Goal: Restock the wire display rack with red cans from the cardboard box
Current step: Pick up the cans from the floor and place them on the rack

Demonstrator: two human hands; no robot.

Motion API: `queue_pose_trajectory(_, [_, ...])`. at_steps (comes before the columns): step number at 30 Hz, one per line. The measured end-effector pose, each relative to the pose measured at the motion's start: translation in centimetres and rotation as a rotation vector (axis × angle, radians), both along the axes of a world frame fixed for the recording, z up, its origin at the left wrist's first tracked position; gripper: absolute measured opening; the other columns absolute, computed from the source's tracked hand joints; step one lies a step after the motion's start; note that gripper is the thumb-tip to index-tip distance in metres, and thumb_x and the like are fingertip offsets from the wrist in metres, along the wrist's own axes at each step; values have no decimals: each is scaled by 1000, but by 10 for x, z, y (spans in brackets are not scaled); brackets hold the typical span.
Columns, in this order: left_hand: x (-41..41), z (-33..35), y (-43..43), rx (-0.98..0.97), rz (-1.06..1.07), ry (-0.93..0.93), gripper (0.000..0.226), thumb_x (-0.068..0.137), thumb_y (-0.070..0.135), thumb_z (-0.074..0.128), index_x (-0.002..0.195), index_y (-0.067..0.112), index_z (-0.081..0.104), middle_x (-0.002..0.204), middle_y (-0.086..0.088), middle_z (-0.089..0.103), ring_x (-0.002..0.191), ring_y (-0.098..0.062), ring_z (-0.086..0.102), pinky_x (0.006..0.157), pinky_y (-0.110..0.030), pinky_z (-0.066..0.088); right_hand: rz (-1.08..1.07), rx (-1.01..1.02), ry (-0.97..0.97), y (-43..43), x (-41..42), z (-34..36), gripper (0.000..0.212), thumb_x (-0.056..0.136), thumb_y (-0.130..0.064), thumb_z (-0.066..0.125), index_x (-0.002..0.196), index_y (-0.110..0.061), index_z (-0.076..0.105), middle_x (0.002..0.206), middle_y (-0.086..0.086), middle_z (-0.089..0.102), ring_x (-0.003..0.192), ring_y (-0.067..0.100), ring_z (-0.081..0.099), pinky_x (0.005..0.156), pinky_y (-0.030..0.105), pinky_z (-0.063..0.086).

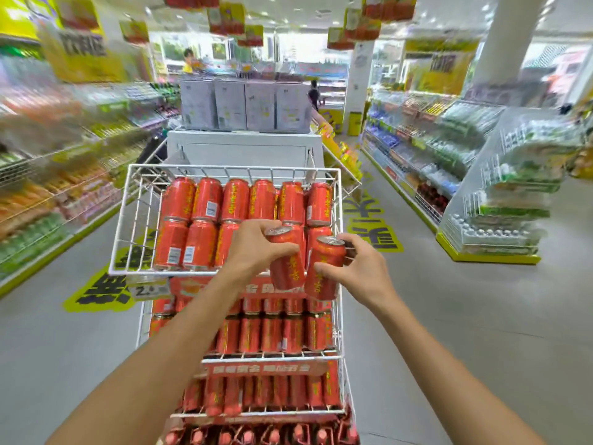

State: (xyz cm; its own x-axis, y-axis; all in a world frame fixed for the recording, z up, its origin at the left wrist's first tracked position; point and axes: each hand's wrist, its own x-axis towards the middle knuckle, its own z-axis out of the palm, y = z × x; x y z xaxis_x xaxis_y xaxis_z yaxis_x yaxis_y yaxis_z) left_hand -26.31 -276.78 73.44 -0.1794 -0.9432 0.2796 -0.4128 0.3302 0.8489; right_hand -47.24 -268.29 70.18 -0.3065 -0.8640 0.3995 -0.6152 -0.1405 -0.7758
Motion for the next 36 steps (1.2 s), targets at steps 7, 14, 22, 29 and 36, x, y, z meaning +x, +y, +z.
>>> queue_pose_trajectory(7, [-15, 18, -65, -29, 113, -142, 66, 56, 39, 100, 112, 17, 73, 106, 5, 71, 101, -15, 66, 86, -27, 49, 80, 24, 139, -92, -6, 28, 67, 66, -41, 97, 122, -18, 70, 106, -4, 72, 97, 14, 69, 89, 32, 56])
queue_pose_trajectory(14, [-13, -6, -86, 96, 59, -216, 60, 62, 40, 98, 108, 18, 68, 108, 1, 69, 101, -19, 67, 92, -42, 58, 88, 152, 171, -117, -11, 6, 54, 69, -44, 95, 112, -27, 66, 100, -7, 71, 86, 7, 68, 67, 12, 47])
queue_pose_trajectory(22, [-23, -10, -88, -24, 82, -328, 56, 63, 50, 95, 97, 14, 70, 100, -2, 69, 100, -22, 65, 87, -45, 59, -13, 215, 198, -122, -3, 3, 58, 70, -55, 92, 111, -19, 70, 100, -2, 74, 93, 16, 71, 82, 39, 62])
queue_pose_trajectory(29, [-26, -18, -92, -99, 161, -388, 63, 65, 57, 91, 105, 13, 71, 114, -3, 65, 111, -21, 59, 93, -36, 52, -132, 206, 244, -120, 7, -2, 59, 76, -63, 84, 106, -15, 66, 103, 2, 70, 95, 23, 68, 83, 44, 60])
queue_pose_trajectory(36, [-26, -20, -91, -99, 176, -379, 66, 66, 59, 90, 111, 13, 71, 111, -3, 67, 108, -21, 62, 93, -43, 56, -121, 222, 293, -117, 7, 0, 59, 79, -63, 81, 109, -15, 65, 107, 3, 69, 100, 24, 67, 87, 44, 58])
